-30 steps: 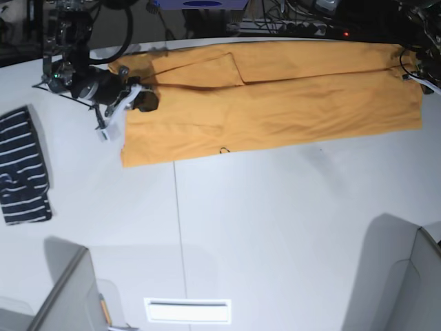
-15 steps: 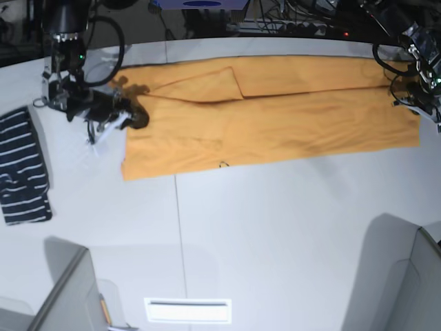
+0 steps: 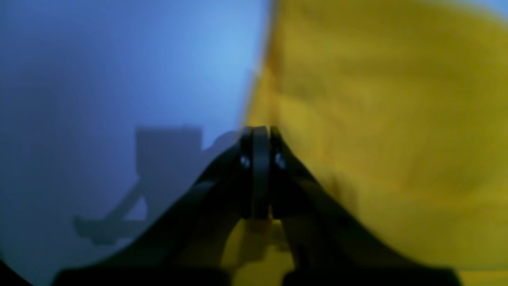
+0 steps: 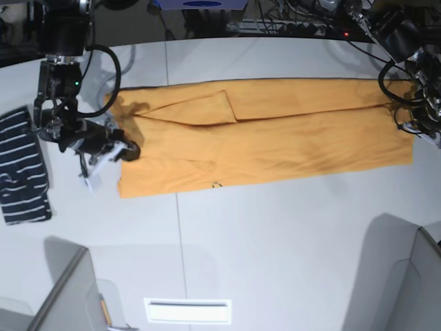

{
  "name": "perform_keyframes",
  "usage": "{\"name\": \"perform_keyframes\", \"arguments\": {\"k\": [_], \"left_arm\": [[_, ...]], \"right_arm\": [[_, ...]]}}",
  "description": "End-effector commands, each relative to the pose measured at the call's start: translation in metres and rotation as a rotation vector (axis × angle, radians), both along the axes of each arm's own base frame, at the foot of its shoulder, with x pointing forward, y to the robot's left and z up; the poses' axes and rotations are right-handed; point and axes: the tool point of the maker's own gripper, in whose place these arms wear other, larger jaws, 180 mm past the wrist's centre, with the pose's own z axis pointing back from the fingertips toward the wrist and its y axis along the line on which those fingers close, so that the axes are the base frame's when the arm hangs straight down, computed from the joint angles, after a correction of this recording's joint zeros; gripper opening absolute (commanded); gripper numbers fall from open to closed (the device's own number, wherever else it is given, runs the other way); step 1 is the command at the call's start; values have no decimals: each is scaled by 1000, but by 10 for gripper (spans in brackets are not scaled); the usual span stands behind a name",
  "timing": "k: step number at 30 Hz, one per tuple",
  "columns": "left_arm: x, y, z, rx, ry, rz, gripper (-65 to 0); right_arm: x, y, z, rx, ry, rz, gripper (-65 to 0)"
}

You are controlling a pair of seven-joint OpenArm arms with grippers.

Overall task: Fold the T-shirt properly
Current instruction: 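Adjust grips on the folded edge ends with both grippers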

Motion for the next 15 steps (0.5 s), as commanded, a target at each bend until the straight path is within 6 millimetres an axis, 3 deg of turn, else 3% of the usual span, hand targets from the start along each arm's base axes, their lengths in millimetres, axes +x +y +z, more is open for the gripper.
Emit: {"name": "perform_keyframes", "arguments": {"k": [1, 3, 8, 15], "left_arm": [[10, 9, 29, 42, -83, -26, -650], [7, 6, 49, 47, -135, -67, -650], [-11, -13, 69, -84, -216, -135, -650], [-49, 12, 90, -130, -344, -24, -650]], "right_arm": [[6, 9, 20, 22, -68, 23, -650], [-1, 18, 34, 20, -117, 45, -650], [-25, 36, 57, 14, -193, 85, -650], [-57, 51, 61, 27, -187, 107, -650]]}}
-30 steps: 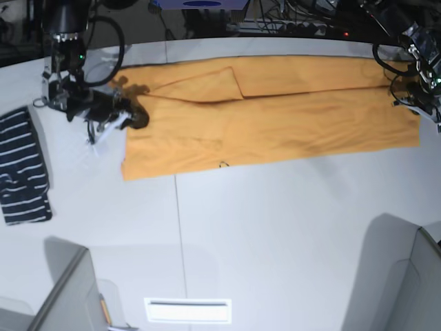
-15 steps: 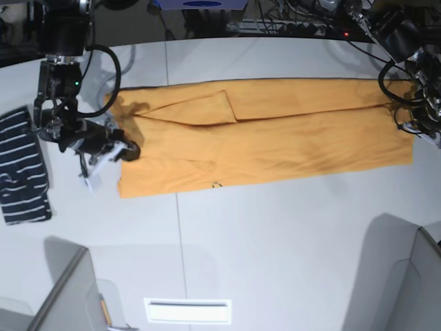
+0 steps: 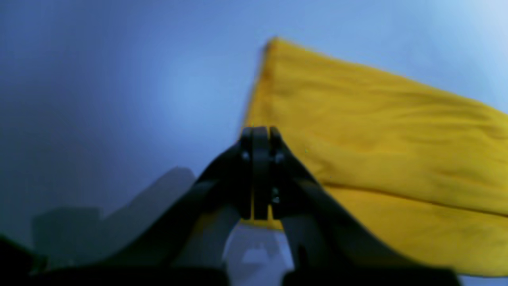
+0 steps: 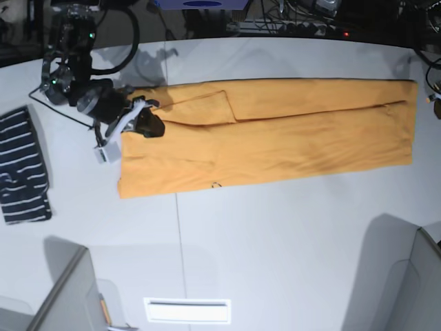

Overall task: Fold the T-shirt properly
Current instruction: 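Adjust grips on the folded edge ends with both grippers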

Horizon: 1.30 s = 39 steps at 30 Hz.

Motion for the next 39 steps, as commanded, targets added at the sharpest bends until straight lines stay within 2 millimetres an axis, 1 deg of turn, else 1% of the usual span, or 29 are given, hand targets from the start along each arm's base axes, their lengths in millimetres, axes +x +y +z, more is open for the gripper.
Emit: {"name": "perform_keyframes", "arguments": {"k": [1, 4, 6, 7, 8, 9, 10, 12, 14, 16, 19, 22, 25, 27, 32, 33, 36, 39], "left_arm": [[9, 7, 21, 37, -60, -12, -576], [7, 10, 21, 40, -59, -3, -265], [6, 9, 18, 31, -52, -3, -86], [5, 11, 15, 23, -47, 3, -13], [5, 11, 8, 3, -37, 9, 0], [3, 11, -2, -21, -16, 12, 0], [5, 14, -6, -27, 1, 6, -8], [12, 14, -16, -51, 34, -16, -53], [14, 14, -28, -81, 63, -16, -81], [19, 17, -33, -92, 71, -18, -84], [29, 16, -43, -82, 64, -39, -86], [30, 9, -62, -62, 123, -82, -86], [35, 9, -67, -64, 133, -87, -86], [34, 9, -74, -68, 151, -109, -86], [36, 13, -85, -22, 209, -152, -87], [36, 12, -86, -10, 222, -167, -87], [34, 2, -96, -9, 245, -203, -87], [31, -1, -101, -9, 260, -208, -89]], "right_arm": [[7, 1, 12, 20, -49, -1, -650], [4, 1, 9, 20, -37, -1, -650], [3, 1, 9, 20, -35, -1, -650], [3, 1, 8, 20, -34, -1, -650], [3, 1, 8, 20, -34, -1, -650], [2, 1, 8, 18, -32, -1, -650], [1, 1, 7, 18, -28, -1, -650], [-1, 1, 5, 18, -21, -1, -650], [-2, 1, 5, 18, -20, -1, -650], [-2, 1, 4, 18, -18, -2, -650], [-2, 1, 4, 20, -17, -1, -650], [-2, 1, 4, 21, -17, -1, -650], [-2, 1, 4, 21, -17, -3, -650], [-2, 1, 4, 21, -17, -1, -650], [-2, 2, 4, 23, -17, -2, -650], [-3, 2, 4, 22, -16, -1, -650], [-3, 2, 4, 22, -15, 0, -650], [-3, 2, 4, 22, -15, 1, -650]]}}
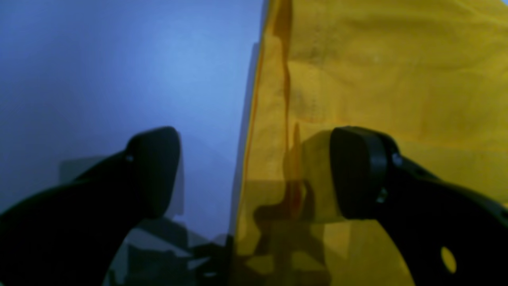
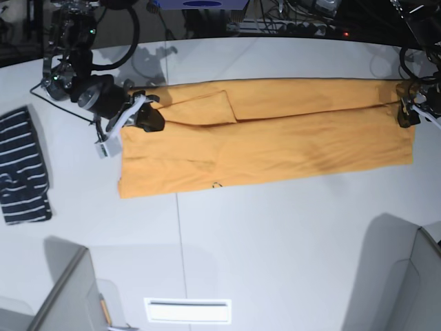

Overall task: Fold the T-shirt properly
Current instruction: 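Adjust grips on the folded edge ends with both grippers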

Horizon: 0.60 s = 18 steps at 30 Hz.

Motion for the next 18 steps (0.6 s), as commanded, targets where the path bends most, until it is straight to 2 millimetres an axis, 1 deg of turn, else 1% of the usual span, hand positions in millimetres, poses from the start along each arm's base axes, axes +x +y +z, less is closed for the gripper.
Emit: {"name": "perform_keyframes", "arguments": {"k": [1, 5, 7, 8, 9, 16, 18], "left_arm": [[-4, -1, -1, 5, 27, -23, -89], [-7, -9, -7, -10, 40, -48, -91], [-7, -18, -13, -16, 64, -82, -92], [-7, -20, -15, -17, 71, -92, -110], [-7, -22, -16, -18, 75, -98, -145], [-8, -23, -17, -16, 81, -104, -457], [-9, -22, -17, -15, 84, -103, -596]], "right_arm": [[6, 1, 11, 16, -41, 1, -650], [6, 1, 11, 17, -43, 1, -650], [6, 1, 11, 17, -43, 1, -650], [6, 1, 11, 17, -43, 1, -650], [6, 1, 11, 16, -41, 1, -650], [6, 0, 11, 15, -41, -1, -650], [6, -1, 11, 14, -41, -4, -650]]}}
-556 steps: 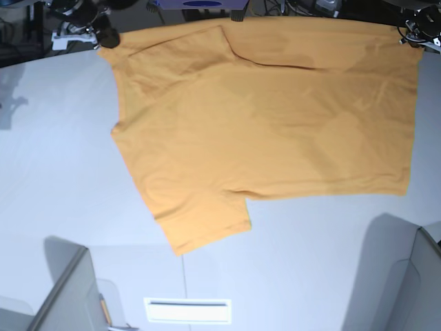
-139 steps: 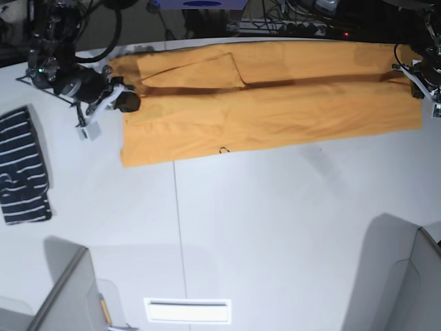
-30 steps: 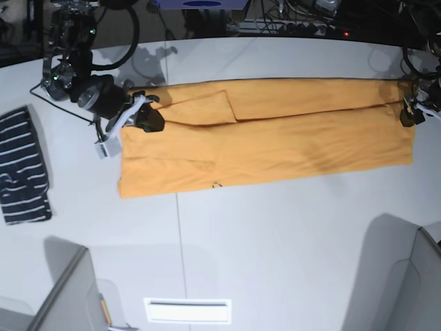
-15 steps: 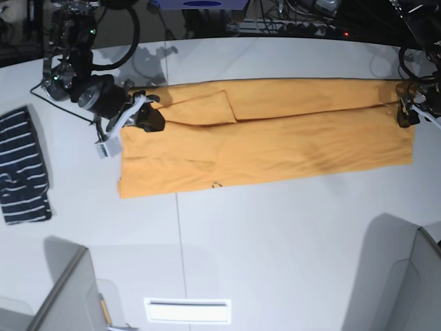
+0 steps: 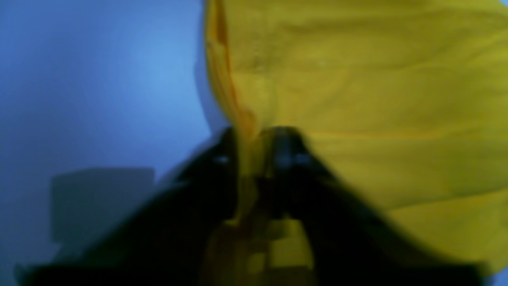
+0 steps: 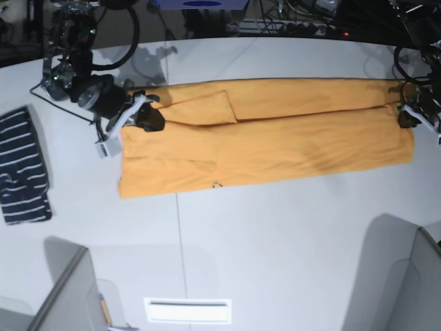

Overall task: Fold the T-shirt properly
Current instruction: 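Adjust grips on the folded edge ends with both grippers, then lift the folded end with the left gripper and fold it toward the right gripper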

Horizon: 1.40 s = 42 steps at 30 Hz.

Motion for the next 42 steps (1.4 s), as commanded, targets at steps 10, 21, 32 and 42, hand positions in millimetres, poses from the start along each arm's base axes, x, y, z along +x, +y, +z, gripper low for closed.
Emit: {"name": "perform_keyframes", "arguments": {"k": [10, 21, 32, 42], "left_arm": [[-7, 8, 2, 39, 57, -25, -650], [-1, 31, 55, 152, -19, -1, -650], [-5, -46, 70, 197, -104, -147, -650], [5, -113, 68, 138, -141, -220, -650]], "right_arm": [[2, 2, 9, 22, -32, 1, -650], [0, 12, 20, 125, -35, 3, -650], [-2, 14, 19, 131, -28, 8, -650], [-2, 14, 18, 131, -21, 8, -650]]}}
